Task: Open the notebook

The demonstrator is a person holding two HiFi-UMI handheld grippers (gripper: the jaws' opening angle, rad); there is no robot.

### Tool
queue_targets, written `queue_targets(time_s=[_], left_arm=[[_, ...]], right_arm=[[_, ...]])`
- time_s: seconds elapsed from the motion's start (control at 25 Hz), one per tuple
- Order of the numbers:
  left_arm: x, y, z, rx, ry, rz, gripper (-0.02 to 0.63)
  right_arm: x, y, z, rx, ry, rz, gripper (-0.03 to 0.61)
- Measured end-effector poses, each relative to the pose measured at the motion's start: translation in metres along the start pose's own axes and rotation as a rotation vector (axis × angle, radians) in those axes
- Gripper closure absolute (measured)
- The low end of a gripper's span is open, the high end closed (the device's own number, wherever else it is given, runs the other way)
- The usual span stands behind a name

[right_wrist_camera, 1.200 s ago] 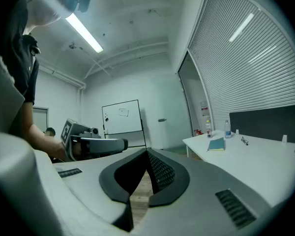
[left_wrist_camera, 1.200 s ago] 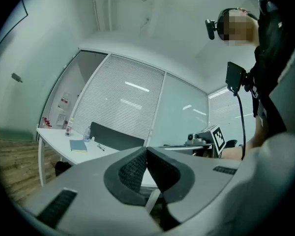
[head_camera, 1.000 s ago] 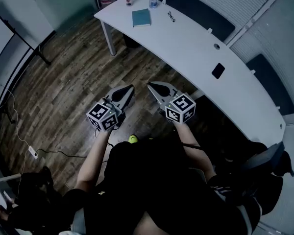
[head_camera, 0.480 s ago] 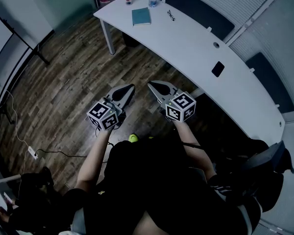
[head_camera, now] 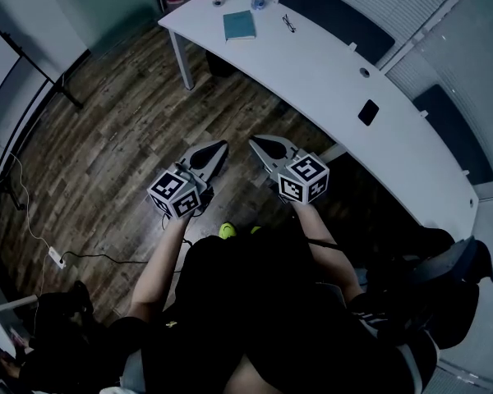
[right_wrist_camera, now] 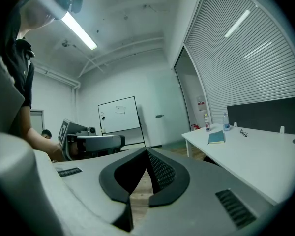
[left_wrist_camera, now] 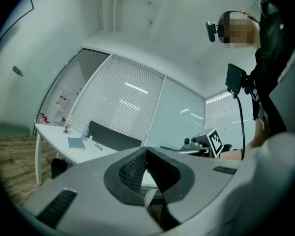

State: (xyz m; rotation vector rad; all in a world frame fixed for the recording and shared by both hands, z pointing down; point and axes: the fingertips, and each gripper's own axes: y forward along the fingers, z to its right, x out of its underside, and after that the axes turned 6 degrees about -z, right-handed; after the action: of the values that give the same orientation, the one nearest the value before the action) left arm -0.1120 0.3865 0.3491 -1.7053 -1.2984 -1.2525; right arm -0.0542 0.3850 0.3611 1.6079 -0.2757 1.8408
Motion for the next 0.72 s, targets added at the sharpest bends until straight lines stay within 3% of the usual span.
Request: queue_targets(time_s=[0.72], left_arm=[[0.006, 0.000, -0.018, 0.003, -0.008, -0.011, 0.609]], right_arm=[[0.010, 0.027, 0.006, 0.019, -0.014, -0.031, 0.563]])
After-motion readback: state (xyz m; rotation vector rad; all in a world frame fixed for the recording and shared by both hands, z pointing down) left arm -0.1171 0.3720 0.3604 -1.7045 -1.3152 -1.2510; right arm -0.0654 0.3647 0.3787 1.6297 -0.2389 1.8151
